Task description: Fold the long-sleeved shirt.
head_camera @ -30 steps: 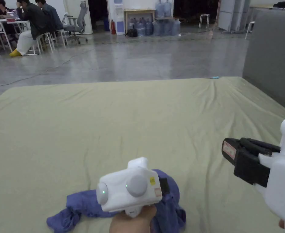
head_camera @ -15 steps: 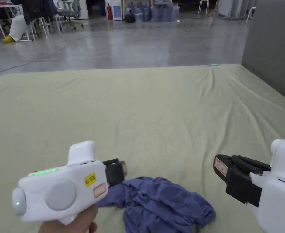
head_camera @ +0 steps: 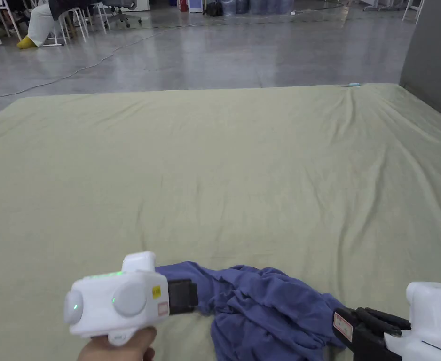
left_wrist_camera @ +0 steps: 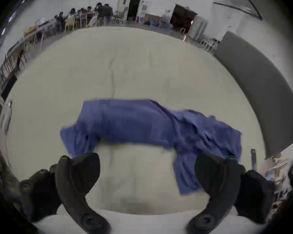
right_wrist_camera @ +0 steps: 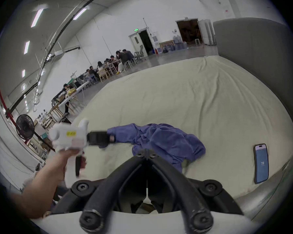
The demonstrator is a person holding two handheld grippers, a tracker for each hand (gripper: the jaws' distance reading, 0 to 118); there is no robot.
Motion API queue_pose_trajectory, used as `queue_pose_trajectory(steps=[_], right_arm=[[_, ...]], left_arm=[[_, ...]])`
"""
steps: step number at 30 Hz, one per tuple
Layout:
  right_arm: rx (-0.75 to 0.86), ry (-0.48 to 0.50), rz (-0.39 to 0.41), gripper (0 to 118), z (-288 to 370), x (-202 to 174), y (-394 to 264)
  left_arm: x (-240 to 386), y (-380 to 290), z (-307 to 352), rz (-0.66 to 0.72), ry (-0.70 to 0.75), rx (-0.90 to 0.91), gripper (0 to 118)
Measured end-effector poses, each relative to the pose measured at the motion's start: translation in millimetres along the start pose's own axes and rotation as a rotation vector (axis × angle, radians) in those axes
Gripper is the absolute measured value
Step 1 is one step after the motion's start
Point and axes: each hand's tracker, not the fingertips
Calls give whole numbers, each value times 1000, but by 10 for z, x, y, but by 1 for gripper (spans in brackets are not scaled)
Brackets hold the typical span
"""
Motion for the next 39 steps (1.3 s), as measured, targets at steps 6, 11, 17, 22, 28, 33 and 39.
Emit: queue_pose_trajectory(steps=[6,11,17,22,28,33,39], right_arm=[[-72,-80,-36,0,-121,213,-59],[-156,-143,-9,24,-370,450,23],[-256,-83,-99,117,-1213,783,363],[-367,-124,-116,96,-2027,858,419],[-453,-163,-233,17,-2077,819,284],[-331,-15,-191,15,-1495,648,831],[-111,20,71,15,-711,186,2032]], left_arm=[[-116,280,-1006,34,106,-182,62],[6,200,-703,-68,64,-68,0],[-26,164,-359,-37,-18,-29,0],[-55,129,-140,-17,-50,-13,0],[-173,97,155,10,-74,12,0],[-206,376,629,32,-162,94,0],[-141,1222,1554,-23,-188,307,0]])
